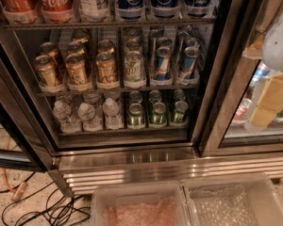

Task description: Pick green can from bottom shelf of fridge

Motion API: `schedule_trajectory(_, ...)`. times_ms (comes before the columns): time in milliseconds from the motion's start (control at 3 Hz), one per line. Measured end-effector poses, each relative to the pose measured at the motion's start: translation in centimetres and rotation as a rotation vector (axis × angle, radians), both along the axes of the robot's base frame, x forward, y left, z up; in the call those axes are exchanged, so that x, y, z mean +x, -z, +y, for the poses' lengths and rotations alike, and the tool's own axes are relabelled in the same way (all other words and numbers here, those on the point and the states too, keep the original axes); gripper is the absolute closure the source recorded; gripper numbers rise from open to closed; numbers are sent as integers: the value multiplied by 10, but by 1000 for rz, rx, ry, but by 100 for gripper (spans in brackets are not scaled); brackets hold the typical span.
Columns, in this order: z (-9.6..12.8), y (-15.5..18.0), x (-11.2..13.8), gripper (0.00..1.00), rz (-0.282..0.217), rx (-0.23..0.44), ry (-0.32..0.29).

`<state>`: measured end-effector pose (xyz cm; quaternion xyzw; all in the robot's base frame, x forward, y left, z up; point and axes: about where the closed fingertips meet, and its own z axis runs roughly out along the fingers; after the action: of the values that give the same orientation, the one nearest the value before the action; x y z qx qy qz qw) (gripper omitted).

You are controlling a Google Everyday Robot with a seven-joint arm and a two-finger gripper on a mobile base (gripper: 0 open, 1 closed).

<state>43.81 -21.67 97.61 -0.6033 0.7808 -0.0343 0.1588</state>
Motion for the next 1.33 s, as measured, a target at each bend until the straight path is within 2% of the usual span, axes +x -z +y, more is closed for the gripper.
schedule_trajectory(333,0,0,0,0,0,0,0)
schedule_trajectory(667,3,6,1,0,-9,30,4)
schedule_trajectory(1000,22,40,7,0,-1,167,16)
schedule_trajectory(1333,22,40,7,0,0,164,15)
